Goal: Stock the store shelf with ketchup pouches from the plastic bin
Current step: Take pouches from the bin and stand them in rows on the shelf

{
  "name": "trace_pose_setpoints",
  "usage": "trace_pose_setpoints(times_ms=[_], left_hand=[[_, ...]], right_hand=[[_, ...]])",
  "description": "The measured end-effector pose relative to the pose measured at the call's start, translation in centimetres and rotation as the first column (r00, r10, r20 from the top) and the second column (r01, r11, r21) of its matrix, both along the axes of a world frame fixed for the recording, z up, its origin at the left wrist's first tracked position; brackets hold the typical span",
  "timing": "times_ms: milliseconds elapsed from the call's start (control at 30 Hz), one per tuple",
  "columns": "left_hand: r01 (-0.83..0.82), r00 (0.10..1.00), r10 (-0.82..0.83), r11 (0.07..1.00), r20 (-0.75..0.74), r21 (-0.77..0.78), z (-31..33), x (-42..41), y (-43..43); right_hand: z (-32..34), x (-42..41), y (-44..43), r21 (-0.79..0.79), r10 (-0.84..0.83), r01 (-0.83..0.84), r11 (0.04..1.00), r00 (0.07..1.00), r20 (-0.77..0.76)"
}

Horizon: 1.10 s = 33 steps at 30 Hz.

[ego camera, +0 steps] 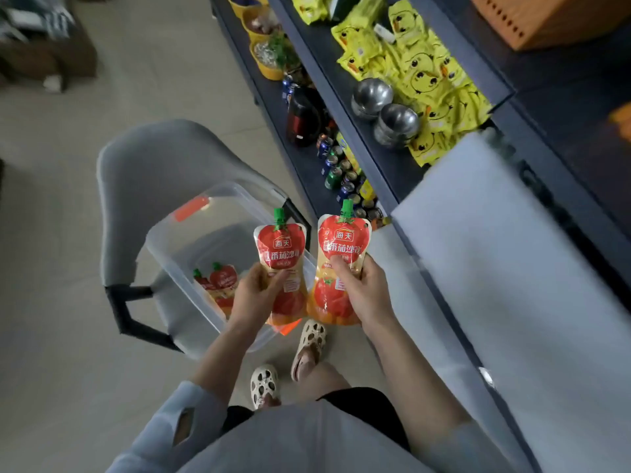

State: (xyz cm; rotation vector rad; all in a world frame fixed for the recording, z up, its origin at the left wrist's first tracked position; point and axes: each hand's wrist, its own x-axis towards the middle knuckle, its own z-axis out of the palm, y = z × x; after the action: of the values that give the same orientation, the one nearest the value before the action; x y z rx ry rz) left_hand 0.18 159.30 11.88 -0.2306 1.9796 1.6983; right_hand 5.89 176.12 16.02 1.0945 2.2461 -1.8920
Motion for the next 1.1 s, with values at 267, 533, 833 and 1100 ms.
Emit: trace_pose_setpoints(times_ms=[267, 533, 833, 1100], left_hand=[[0.265, 0.962, -0.258, 0.962, -0.089, 0.073, 6.4, 2.6, 6.5], [0.506, 0.850, -0.455, 0.845, -0.266, 0.174, 12.5, 8.2, 18.6], [0.742, 0.634, -0.572, 0.640, -0.521, 0.199, 20.0, 17.5, 32.3], [0.807, 0.567, -0.580, 0.532, -0.584, 0.255, 24.0, 24.7, 40.9]], right_hand=[[6.0, 9.9, 5.1, 0.058, -0.273, 0.283, 0.957, 0.952, -0.141], [11.0, 19.4, 12.7, 0.097, -0.504, 0.549, 0.830, 0.814, -0.289], [18.3, 30.8, 23.6, 0.170, -0.577, 0.715, 0.678, 0.661, -0.479], [22.7, 38.9, 31.5, 0.183, -0.627, 0.802, 0.569, 0.566, -0.535]])
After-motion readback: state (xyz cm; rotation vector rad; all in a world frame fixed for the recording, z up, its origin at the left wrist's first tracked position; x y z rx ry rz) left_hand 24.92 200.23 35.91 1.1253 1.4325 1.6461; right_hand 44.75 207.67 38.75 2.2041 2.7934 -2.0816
